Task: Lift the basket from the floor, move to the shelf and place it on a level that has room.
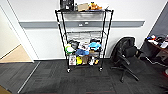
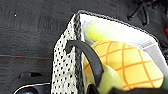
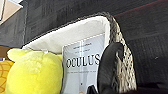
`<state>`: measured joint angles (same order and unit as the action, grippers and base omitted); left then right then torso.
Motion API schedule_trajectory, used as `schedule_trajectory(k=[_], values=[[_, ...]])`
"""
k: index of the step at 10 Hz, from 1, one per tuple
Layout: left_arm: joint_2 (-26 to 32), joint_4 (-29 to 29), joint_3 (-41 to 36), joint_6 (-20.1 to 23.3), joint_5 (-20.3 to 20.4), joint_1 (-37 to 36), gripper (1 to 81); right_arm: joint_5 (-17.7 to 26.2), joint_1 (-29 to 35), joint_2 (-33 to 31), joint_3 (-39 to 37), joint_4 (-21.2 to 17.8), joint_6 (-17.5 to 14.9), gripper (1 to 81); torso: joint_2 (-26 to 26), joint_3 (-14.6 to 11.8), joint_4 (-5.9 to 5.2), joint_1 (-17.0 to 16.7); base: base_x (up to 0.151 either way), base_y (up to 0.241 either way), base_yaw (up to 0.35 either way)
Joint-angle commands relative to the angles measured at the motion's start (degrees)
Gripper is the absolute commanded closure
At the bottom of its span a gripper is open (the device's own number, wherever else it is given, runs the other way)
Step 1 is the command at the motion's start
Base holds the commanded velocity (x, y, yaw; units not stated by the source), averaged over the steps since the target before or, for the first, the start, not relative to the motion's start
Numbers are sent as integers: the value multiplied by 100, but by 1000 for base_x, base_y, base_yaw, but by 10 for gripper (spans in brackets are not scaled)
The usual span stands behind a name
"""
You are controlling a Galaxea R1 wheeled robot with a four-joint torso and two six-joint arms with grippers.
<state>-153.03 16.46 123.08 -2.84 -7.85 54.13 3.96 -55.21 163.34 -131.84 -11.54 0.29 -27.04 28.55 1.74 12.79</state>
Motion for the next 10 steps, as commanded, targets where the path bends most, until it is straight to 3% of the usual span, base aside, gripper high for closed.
schedule_trajectory(k=[1, 6, 7, 8, 9, 10], values=[[17, 112, -196, 20, -278, -635, 811, 184, 611, 78, 256, -111, 50, 811, 560, -423, 0, -363, 0, 0, 0], [-18, 103, -196, 29, -278, -635, 811, 184, 620, 70, 257, -111, 50, 811, 1456, -1004, 0, -944, 0, 0, 0], [-35, 95, -196, 38, -278, -635, 811, 184, 611, 70, 256, -111, 50, 811, 1075, -1146, 0, -700, 0, 0, 0], [-44, 86, -196, 38, -278, -609, 811, 184, 603, 70, 239, -111, 50, 811, 1263, -1236, 0, -824, 0, 0, 0], [-70, 68, -196, 38, -278, -583, 811, 184, 585, 70, 230, -102, 50, 811, 1320, -924, 0, -872, 0, 0, 0], [-88, 68, -179, 38, -278, -565, 811, 184, 576, 70, 221, -102, 50, 811, 1372, -1007, 0, -902, 0, 0, 0]])
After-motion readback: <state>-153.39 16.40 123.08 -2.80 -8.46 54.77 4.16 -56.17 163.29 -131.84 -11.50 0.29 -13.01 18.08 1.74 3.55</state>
